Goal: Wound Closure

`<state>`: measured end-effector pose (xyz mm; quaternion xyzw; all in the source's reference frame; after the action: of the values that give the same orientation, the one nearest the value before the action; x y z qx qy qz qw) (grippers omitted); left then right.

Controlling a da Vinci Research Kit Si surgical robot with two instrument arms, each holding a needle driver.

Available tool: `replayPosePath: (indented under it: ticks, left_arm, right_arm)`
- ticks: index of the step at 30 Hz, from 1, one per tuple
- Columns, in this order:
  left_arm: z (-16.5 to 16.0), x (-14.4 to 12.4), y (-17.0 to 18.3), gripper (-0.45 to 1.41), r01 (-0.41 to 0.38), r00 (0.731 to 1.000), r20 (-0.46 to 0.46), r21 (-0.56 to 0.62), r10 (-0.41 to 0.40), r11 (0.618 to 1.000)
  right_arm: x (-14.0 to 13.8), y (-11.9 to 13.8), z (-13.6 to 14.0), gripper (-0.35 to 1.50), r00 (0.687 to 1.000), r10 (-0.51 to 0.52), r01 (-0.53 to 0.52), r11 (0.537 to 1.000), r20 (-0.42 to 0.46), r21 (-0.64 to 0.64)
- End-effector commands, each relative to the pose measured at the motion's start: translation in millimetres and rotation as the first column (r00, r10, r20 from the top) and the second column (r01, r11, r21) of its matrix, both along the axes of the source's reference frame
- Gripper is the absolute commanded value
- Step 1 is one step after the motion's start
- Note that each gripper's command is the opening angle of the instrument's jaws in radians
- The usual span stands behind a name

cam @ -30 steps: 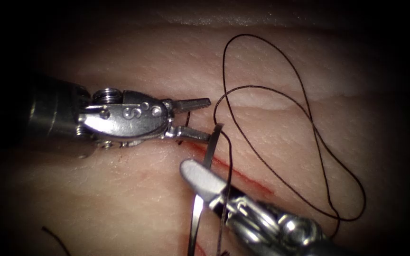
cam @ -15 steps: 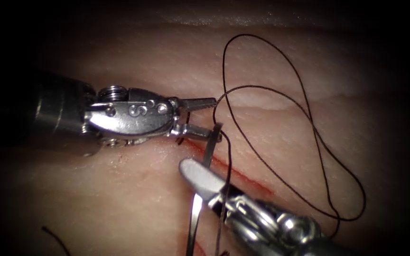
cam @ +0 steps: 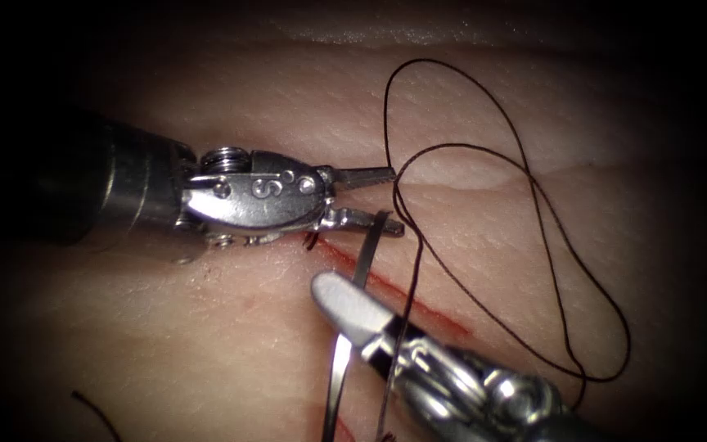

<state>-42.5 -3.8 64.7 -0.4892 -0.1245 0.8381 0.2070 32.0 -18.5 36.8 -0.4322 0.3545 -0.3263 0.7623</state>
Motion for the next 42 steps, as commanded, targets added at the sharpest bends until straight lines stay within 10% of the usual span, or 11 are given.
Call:
replayPosePath:
  ticks: [1, 15, 26, 42]
  left_arm:
    - [0.7, -0.8, 0.4, 0.36, 0.001, 1.0, 0.003, -0.002, -0.001, 1.0]
    - [1.7, 1.0, 1.9, 0.34, -0.019, 0.999, 0.04, -0.006, 0.019, 1.0]
    - [-2.3, 7.2, 0.4, 0.34, 0.001, 1.0, -0.019, -0.012, -0.001, 1.0]
    - [-6.0, 7.3, -6.7, 0.34, -0.035, 0.999, -0.025, -0.032, 0.034, 0.999]
  right_arm:
    - [0.8, 0.3, -0.2, -0.35, 1.0, 0.003, -0.003, 1.0, -0.012, 0.002]
    - [-3.7, 3.6, -0.7, -0.35, 0.974, 0.16, -0.115, 0.96, -0.164, 0.254]
    - [-7.4, 9.3, 5.2, -0.35, 0.893, 0.371, -0.163, 0.793, -0.254, 0.588]
    - [-9.3, 12.9, 9.7, -0.35, 0.806, 0.547, -0.13, 0.534, -0.224, 0.835]
